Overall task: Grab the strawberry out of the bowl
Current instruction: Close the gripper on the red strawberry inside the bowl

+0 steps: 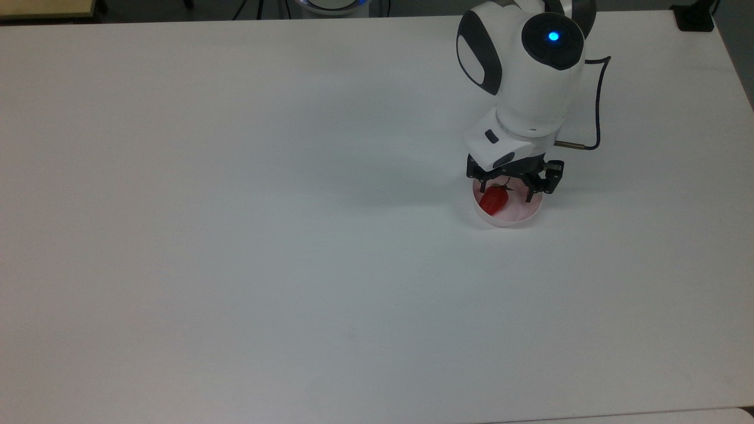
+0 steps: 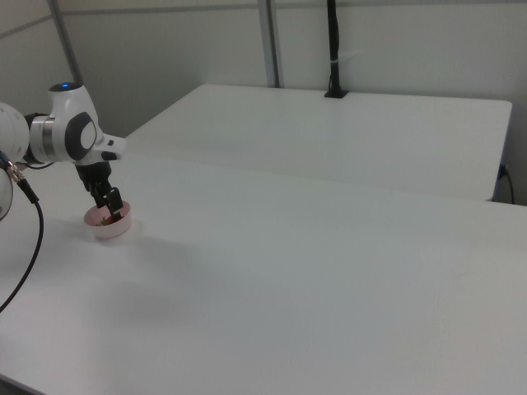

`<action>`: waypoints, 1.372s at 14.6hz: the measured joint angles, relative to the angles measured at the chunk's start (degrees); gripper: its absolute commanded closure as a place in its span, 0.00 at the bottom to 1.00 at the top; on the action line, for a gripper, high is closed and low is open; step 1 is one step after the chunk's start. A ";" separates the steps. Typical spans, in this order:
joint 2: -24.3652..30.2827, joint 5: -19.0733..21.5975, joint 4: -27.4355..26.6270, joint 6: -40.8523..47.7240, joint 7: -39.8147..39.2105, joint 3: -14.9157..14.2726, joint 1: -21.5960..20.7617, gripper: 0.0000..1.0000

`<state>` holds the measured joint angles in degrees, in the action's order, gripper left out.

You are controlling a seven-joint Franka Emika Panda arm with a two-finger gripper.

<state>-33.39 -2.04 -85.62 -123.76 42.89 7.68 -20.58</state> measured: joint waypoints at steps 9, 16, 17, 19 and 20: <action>-0.39 -1.21 -0.01 0.00 0.05 0.00 -0.11 0.32; -2.46 -1.68 0.02 0.00 0.06 0.00 -0.28 0.74; -2.45 -1.93 0.08 0.00 0.05 0.00 -0.29 0.74; -2.39 -2.23 0.28 0.00 0.04 0.00 -0.30 0.74; -2.23 -2.24 0.65 0.00 0.04 0.00 -0.30 0.74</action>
<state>-35.61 -4.28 -84.96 -123.76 42.94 7.67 -20.87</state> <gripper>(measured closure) 0.551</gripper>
